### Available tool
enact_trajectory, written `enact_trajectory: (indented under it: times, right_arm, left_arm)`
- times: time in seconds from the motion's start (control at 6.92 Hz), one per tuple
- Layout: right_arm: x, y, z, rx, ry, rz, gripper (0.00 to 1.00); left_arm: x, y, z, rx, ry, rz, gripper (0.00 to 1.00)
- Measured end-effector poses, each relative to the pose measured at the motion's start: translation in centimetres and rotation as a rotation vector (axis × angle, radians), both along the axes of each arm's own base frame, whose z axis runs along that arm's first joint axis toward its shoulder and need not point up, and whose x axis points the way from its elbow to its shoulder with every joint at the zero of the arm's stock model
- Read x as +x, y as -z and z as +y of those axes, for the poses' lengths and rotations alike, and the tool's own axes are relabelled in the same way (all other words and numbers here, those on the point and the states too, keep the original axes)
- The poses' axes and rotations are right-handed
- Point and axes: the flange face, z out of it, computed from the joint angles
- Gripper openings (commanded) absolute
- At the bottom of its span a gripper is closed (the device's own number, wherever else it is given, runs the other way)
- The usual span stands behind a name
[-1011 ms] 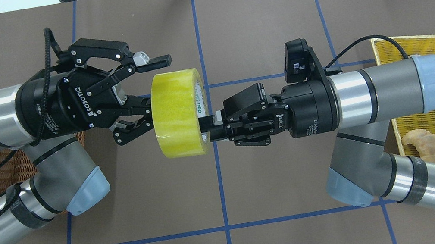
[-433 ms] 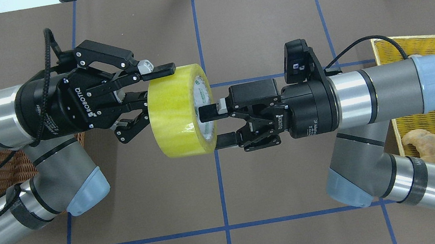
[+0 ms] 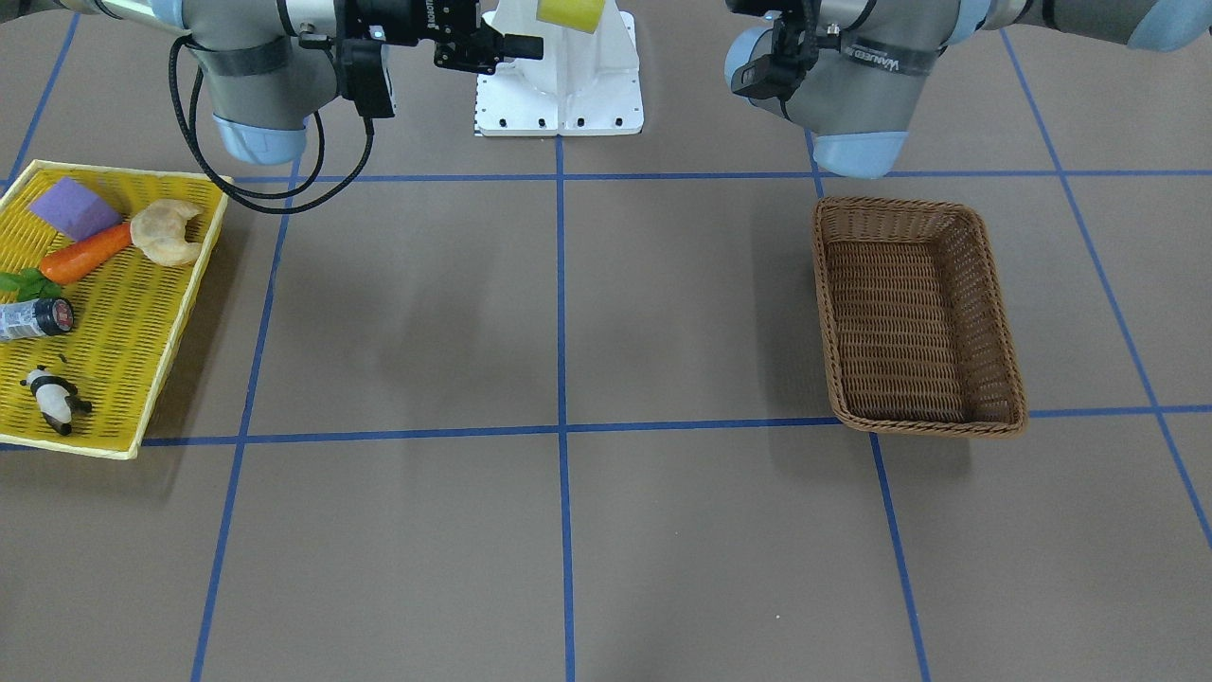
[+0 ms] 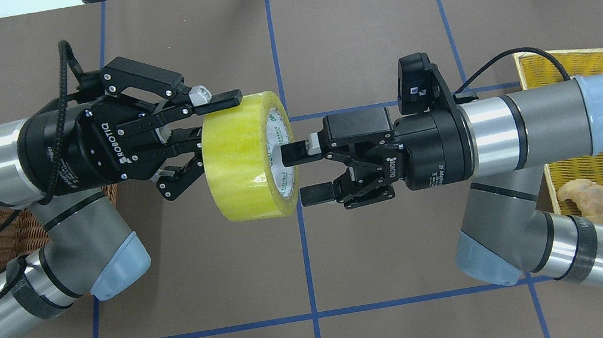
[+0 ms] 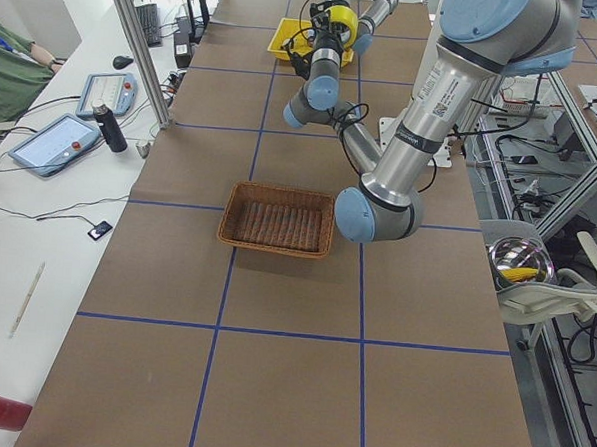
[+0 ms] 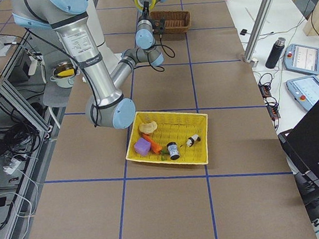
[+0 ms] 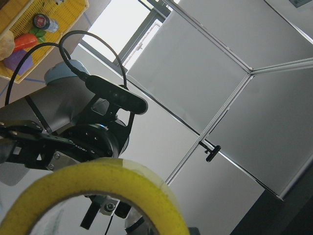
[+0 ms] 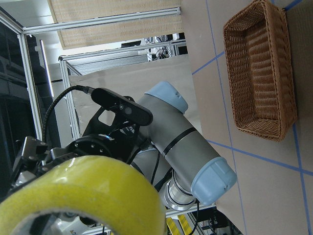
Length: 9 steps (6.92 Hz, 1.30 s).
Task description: Move tape to another basket
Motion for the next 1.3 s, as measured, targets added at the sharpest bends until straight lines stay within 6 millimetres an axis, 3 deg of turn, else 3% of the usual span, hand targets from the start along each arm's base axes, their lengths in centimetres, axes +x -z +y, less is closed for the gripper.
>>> enact_trajectory:
  times: [0.29,0.72,1.01,1.3]
  right_arm:
    - [2.2,-1.6,-1.4,0.030,-0.007,0.042,1.00]
    - [7.5,-4.1,-6.3,0.124,-0.168,0.123,1.00]
    - [11.2,-5.9,-10.8,0.135,-0.327,0.217,1.00]
    - [16.1,-7.0,-16.1,0.119,-0.500,0.383,1.00]
  left_arm:
    - [-0.8,-0.8,0.7,0.001,-0.004,-0.007,0.00]
    - [-1.6,-2.6,0.2,0.121,0.172,-0.047,0.00]
    - [-4.3,-4.3,-3.0,0.208,0.397,-0.179,0.00]
    - [-9.4,-4.4,-7.8,0.380,0.645,-0.447,0.00]
